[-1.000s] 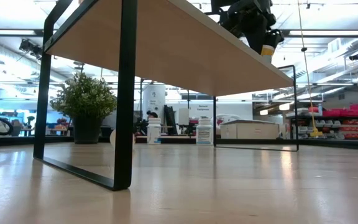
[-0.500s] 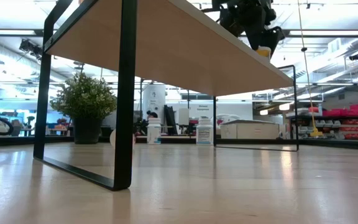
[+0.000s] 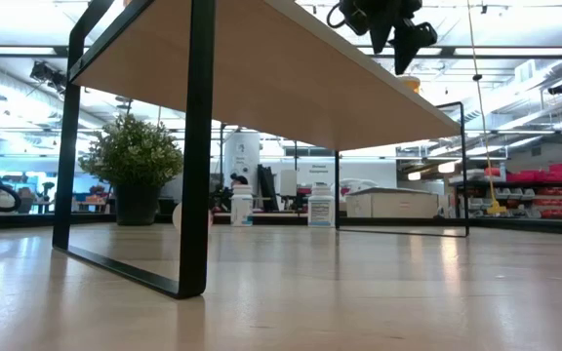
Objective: Pick and place medicine bottles onto shelf by color
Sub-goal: Put the top right white pill bottle on the shelf
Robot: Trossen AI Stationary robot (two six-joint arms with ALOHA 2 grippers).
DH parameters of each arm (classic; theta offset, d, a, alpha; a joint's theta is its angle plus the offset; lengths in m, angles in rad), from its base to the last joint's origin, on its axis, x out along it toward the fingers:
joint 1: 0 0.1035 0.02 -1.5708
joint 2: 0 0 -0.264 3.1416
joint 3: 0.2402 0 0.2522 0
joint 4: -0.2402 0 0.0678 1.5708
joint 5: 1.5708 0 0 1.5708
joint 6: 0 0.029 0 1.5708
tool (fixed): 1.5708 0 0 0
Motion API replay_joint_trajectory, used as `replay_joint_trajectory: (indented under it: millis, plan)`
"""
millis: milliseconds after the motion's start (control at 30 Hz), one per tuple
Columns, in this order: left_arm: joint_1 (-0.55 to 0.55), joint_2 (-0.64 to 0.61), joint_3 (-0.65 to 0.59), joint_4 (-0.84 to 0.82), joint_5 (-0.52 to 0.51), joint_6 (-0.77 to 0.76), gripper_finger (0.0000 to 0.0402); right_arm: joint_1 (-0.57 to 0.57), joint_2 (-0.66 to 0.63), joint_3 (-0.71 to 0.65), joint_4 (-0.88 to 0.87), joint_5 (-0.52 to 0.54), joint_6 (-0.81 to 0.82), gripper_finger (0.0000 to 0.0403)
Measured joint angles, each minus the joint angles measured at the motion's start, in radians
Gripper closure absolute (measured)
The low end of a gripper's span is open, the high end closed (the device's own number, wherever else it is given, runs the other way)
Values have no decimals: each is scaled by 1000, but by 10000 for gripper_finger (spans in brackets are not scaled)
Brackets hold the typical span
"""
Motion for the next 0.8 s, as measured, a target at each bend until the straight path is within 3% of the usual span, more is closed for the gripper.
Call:
replay_joint_trajectory:
  millis: [300, 467, 633, 800]
  plan:
    - [7, 0, 0, -107, 0, -112, 199, -13, -72, 6, 0, 1, -19, 99]
    - [82, 17, 0, -102, 4, -217, 198, -18, -139, 6, 37, 10, -41, 99]
    - [236, 45, -10, -102, 184, -232, 205, -17, -204, 6, 133, 76, -128, 99]
    - [406, 93, -11, -114, 388, -234, 215, -39, -239, 6, 242, 220, -214, 99]
